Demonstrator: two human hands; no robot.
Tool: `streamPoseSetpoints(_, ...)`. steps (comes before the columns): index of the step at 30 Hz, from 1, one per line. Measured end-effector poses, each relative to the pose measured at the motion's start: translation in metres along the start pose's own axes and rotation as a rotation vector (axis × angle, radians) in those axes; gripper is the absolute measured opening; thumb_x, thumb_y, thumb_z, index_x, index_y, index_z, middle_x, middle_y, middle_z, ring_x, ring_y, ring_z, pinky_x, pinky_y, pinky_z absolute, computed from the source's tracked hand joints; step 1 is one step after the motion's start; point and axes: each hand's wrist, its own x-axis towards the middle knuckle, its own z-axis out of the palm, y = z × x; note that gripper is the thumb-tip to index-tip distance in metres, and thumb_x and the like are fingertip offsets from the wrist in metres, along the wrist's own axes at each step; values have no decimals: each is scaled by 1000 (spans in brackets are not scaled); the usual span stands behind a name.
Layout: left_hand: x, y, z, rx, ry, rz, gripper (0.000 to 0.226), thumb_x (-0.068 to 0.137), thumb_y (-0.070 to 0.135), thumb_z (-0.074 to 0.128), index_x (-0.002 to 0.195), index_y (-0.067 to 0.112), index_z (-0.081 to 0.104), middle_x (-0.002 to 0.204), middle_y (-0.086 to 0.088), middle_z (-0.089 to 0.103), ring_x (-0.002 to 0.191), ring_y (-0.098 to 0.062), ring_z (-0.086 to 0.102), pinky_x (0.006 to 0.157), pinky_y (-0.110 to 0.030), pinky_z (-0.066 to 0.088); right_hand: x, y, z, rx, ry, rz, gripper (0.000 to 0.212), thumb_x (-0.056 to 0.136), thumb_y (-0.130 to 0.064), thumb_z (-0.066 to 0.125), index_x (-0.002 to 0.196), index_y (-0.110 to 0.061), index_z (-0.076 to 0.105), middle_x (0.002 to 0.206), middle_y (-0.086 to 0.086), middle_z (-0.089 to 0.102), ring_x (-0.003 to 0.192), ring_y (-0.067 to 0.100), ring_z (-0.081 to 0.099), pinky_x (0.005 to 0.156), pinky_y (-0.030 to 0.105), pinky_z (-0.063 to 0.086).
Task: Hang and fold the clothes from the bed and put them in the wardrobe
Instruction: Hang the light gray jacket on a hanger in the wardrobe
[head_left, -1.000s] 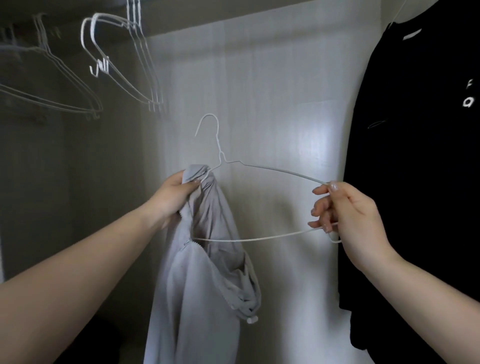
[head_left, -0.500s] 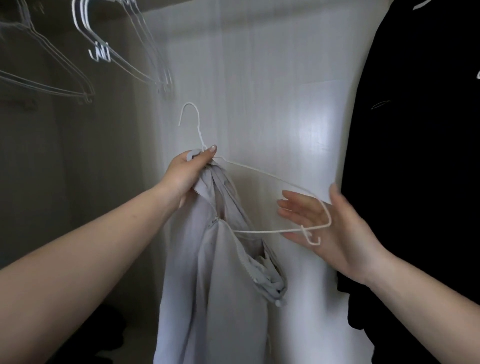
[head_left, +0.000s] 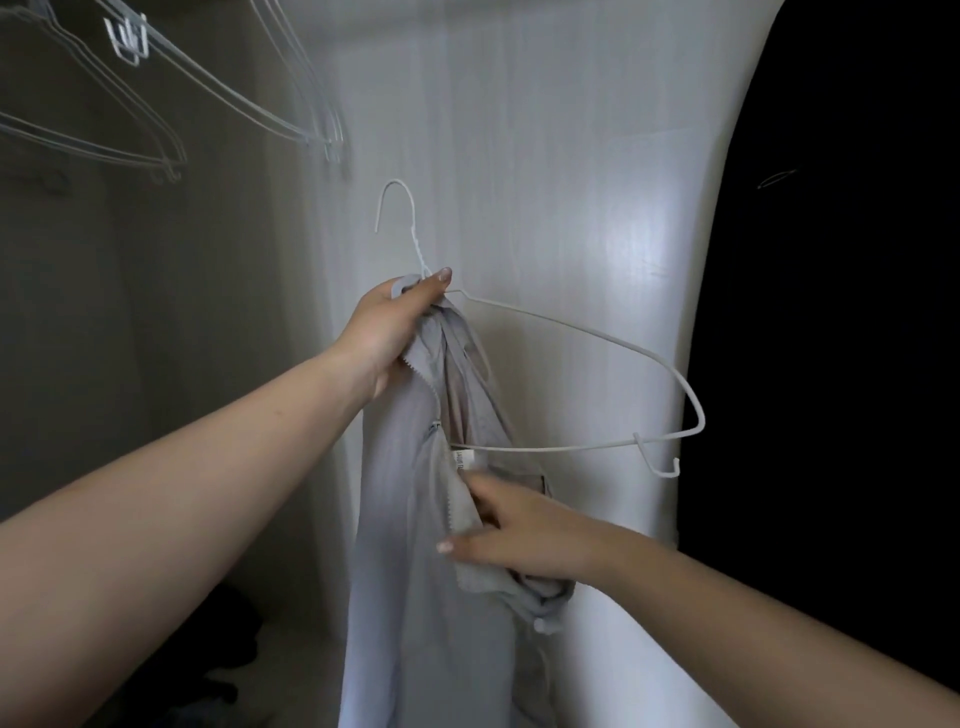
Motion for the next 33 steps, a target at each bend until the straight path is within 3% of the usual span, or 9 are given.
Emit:
streamPoseSetpoints(2,-1,2,-5,-3,35,9,25,84,32,71,70,18,56,69,-2,65,73,-21,63,84,-35,50,-6,0,1,-210,-151,71,8,89,-23,61,83,-27,59,62,-23,64,59,-13,58,57,3,43)
streamPoseSetpoints(5,0,1,-23,28,94,26,24,89,26,66,69,17,57,64,0,66,67,-17,64,79,-32,52,-18,6,0,-516,-200,92,33,84,-20,55,53,-18,42,43,-7,50,41,2,46,42,10,31)
streamPoseSetpoints(9,-1,-16,-61,152,126,22,27,88,29,68,65,18,58,65,-2,64,69,-20,61,79,-34,48,-32,8,-26,-794,-104,-7,37,91,-29,53,60,-19,36,63,-6,45,65,8,44,51,12,31)
streamPoseSetpoints(13,-5,-30,-82,265,131,-38,27,80,38,72,65,17,66,69,-4,67,72,-23,62,80,-36,47,-42,11,-61,-972,15,-129,27,84,-51,44,74,-25,45,62,-8,44,66,10,46,64,28,36)
streamPoseSetpoints(16,-7,-38,-85,411,99,-54,32,79,44,71,67,14,68,72,-4,67,72,-21,61,77,-34,46,-44,12,-80,-1088,79,-217,34,80,-57,36,64,-27,35,58,-9,40,63,12,48,61,18,24)
streamPoseSetpoints(20,-13,-42,-75,547,48,-23,52,79,48,69,85,-3,63,75,-9,65,72,-18,59,73,-31,44,-42,3,-96,-1130,82,-276,30,89,-51,33,65,-34,29,60,-14,40,64,7,44,65,10,25)
streamPoseSetpoints(25,-25,-39,-36,688,-72,2,43,87,40,66,67,4,53,66,-5,51,64,-13,48,60,-25,37,-28,-14,-102,-1199,116,-354,31,88,-45,19,87,-24,40,75,-11,55,71,19,55,76,29,38)
streamPoseSetpoints(29,-28,-27,2,754,-155,38,38,88,44,62,69,12,55,68,-6,51,64,-14,47,63,-27,36,-12,-21,-97,-1188,209,-335,18,87,-32,42,102,-24,44,80,-3,64,74,24,57,67,29,35)
streamPoseSetpoints(33,-29,-18,19,767,-157,69,44,89,46,60,63,11,51,62,-1,44,52,-5,39,48,-17,28,-10,-31,-91,-946,268,-134,38,86,-21,51,122,-30,43,86,-1,62,77,19,53,68,31,40)
